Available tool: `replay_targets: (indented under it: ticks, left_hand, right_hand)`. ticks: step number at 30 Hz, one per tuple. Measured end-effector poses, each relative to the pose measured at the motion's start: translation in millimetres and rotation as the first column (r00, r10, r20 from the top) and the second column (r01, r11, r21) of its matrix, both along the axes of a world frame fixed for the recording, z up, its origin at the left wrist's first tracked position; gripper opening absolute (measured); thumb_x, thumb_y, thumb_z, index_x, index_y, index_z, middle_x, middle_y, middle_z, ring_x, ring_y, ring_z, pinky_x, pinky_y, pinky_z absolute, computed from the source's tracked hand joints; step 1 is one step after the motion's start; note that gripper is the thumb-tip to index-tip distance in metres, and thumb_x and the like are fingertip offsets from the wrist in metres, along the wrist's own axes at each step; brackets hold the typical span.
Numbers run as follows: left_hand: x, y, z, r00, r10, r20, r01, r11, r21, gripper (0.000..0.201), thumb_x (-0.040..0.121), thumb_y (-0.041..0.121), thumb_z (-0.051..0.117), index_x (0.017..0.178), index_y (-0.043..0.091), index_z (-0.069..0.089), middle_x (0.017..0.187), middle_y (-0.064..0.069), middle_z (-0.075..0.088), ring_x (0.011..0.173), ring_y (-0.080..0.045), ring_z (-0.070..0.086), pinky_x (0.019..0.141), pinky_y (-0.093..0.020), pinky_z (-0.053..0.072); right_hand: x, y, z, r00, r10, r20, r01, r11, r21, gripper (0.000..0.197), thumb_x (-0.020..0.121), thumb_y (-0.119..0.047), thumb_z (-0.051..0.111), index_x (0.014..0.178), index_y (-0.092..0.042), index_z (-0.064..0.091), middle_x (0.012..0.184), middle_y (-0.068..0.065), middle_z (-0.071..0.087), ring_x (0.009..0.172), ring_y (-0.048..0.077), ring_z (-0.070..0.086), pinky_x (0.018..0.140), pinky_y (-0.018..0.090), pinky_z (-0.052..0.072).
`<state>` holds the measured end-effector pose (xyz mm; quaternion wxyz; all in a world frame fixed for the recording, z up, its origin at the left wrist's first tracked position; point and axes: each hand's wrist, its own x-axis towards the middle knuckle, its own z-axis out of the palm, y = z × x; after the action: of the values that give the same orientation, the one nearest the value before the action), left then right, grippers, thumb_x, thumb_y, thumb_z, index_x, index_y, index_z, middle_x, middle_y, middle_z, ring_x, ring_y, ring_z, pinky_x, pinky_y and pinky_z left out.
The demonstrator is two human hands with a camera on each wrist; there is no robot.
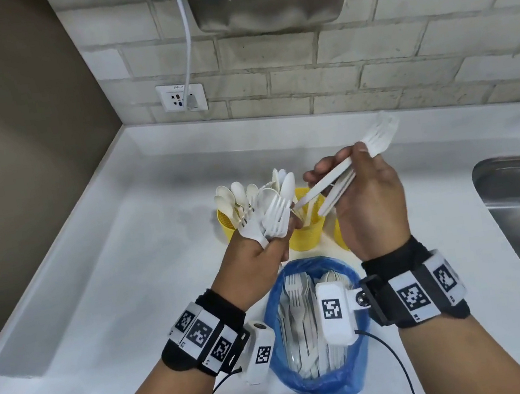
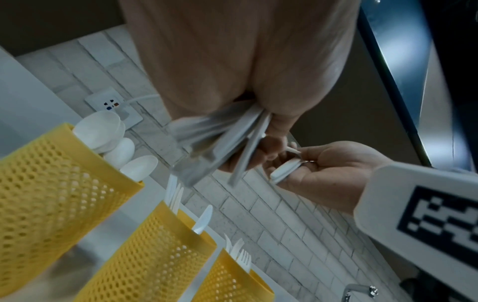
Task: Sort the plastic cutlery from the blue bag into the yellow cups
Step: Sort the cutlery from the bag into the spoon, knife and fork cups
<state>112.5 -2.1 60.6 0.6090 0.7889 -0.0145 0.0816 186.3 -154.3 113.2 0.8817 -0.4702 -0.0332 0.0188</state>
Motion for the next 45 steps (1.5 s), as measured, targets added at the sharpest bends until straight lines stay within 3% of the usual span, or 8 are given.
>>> replay_targets:
  ticks: [6, 9, 13, 16, 28, 37, 42, 45]
  left_hand:
    - [0.6, 5.8, 10.3, 0.989, 0.088, 0.115, -0.103, 0.986, 0.13, 0.022, 0.103, 0.013, 0.055, 0.104, 0.034, 0.06, 0.086, 0.026, 0.061, 0.095, -0.036, 0.062, 0.091, -0.065, 0.045]
    - [0.5, 6.7, 19.3, 0.98, 0.111, 0.165, -0.14, 0.974, 0.176, 0.044, 0.099, 0.011, 0.054, 0.099, 0.056, 0.057, 0.086, 0.039, 0.059, 0.092, -0.018, 0.062, 0.092, -0.068, 0.044]
    - [2.0, 4.4, 21.3, 0.97, 0.087, 0.226, -0.121, 0.982, 0.143, 0.046, 0.098, 0.0, 0.055, 0.116, 0.042, 0.056, 0.1, 0.036, 0.062, 0.092, 0.013, 0.056, 0.099, -0.055, 0.044]
    - [4.0, 4.2, 17.0, 0.966, 0.084, 0.244, -0.123, 0.981, 0.153, 0.051, 0.094, 0.003, 0.052, 0.138, 0.029, 0.054, 0.129, 0.026, 0.058, 0.123, 0.004, 0.055, 0.112, -0.043, 0.043]
    - [7.9, 6.2, 7.5, 0.96, 0.093, 0.266, -0.147, 0.97, 0.192, 0.032, 0.101, 0.005, 0.057, 0.134, 0.009, 0.058, 0.109, 0.026, 0.058, 0.098, 0.012, 0.057, 0.086, -0.005, 0.04]
    - [8.5, 6.5, 2.8, 0.966, 0.066, 0.25, -0.132, 0.957, 0.258, 0.038, 0.105, 0.018, 0.053, 0.143, 0.014, 0.052, 0.112, 0.035, 0.057, 0.105, 0.011, 0.057, 0.087, -0.004, 0.038]
    - [8.1, 8.8, -0.3, 0.967, 0.084, 0.24, -0.147, 0.954, 0.259, 0.038, 0.106, 0.017, 0.054, 0.144, 0.016, 0.051, 0.12, 0.033, 0.056, 0.111, 0.013, 0.056, 0.091, -0.003, 0.038]
    - [6.4, 7.2, -0.6, 0.972, 0.077, 0.222, -0.136, 0.956, 0.261, 0.041, 0.106, 0.018, 0.054, 0.146, 0.02, 0.048, 0.121, 0.033, 0.055, 0.108, 0.014, 0.056, 0.09, -0.003, 0.039]
  right_hand:
    - [-12.7, -10.0, 3.1, 0.977, -0.029, 0.21, 0.062, 0.986, -0.154, 0.039, 0.11, -0.037, 0.036, 0.082, -0.016, 0.053, 0.061, 0.0, 0.041, 0.054, 0.019, 0.039, 0.061, 0.036, 0.043]
    - [-29.2, -6.9, -3.4, 0.966, 0.04, 0.256, 0.049, 0.942, -0.333, 0.026, 0.099, -0.035, 0.062, 0.076, -0.026, 0.059, 0.063, -0.006, 0.048, 0.055, 0.015, 0.041, 0.06, 0.036, 0.04]
    - [-50.9, 3.4, -6.4, 0.944, 0.189, 0.272, -0.05, 0.892, -0.449, 0.012, 0.091, -0.006, 0.069, 0.087, -0.017, 0.065, 0.058, 0.01, 0.044, 0.05, 0.022, 0.037, 0.057, 0.016, 0.039]
    - [-54.4, 8.2, -10.5, 0.942, 0.213, 0.258, -0.059, 0.866, -0.497, 0.02, 0.093, 0.004, 0.069, 0.082, -0.011, 0.061, 0.052, -0.002, 0.033, 0.048, 0.007, 0.028, 0.053, 0.01, 0.034]
    - [-46.2, 9.0, -16.7, 0.959, 0.141, 0.247, -0.016, 0.894, -0.449, 0.019, 0.094, -0.024, 0.07, 0.091, -0.005, 0.066, 0.058, -0.008, 0.052, 0.056, 0.012, 0.045, 0.058, 0.021, 0.042]
    - [-42.7, 9.1, -16.4, 0.969, 0.117, 0.218, -0.047, 0.952, -0.301, 0.022, 0.1, -0.027, 0.061, 0.084, -0.012, 0.057, 0.053, -0.008, 0.047, 0.052, 0.015, 0.042, 0.059, 0.038, 0.039]
    - [-43.4, 12.2, -28.3, 0.979, 0.098, 0.181, -0.009, 0.899, -0.438, 0.065, 0.087, -0.048, 0.073, 0.068, 0.006, 0.044, 0.059, 0.031, 0.045, 0.054, 0.04, 0.041, 0.055, 0.053, 0.041]
    - [-41.5, 14.2, -25.8, 0.978, 0.056, 0.199, 0.014, 0.942, -0.335, 0.034, 0.093, -0.034, 0.07, 0.081, -0.004, 0.061, 0.055, 0.005, 0.05, 0.054, 0.023, 0.041, 0.055, 0.037, 0.04]
